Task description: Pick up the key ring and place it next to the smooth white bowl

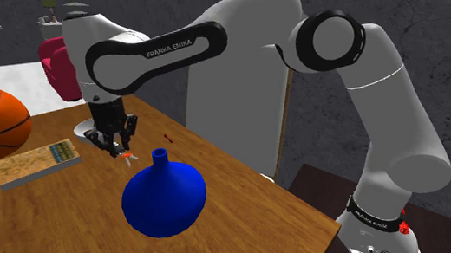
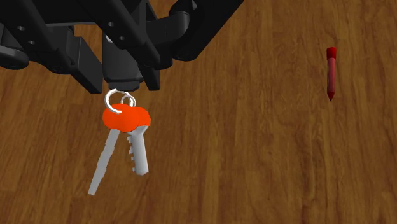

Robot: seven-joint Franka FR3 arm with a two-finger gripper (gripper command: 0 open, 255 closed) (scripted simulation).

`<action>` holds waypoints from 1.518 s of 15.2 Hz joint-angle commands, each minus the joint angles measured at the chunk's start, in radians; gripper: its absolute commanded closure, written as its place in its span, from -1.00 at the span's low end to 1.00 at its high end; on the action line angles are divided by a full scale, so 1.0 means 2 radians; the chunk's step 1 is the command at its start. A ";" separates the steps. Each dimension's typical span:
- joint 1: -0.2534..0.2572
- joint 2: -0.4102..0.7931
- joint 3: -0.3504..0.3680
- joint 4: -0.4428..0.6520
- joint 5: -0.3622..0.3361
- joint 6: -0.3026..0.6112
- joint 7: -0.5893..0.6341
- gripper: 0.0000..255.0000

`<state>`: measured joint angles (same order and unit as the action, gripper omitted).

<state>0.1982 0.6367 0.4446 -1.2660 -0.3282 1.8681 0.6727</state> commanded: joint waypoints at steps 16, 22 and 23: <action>-0.003 0.019 -0.007 -0.048 -0.011 0.065 0.012 1.00; -0.003 0.019 -0.007 -0.048 -0.011 0.065 0.012 -1.00; -0.003 0.019 -0.007 -0.048 -0.011 0.065 0.012 -1.00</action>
<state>0.1920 0.6747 0.4311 -1.3624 -0.3508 1.9981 0.6959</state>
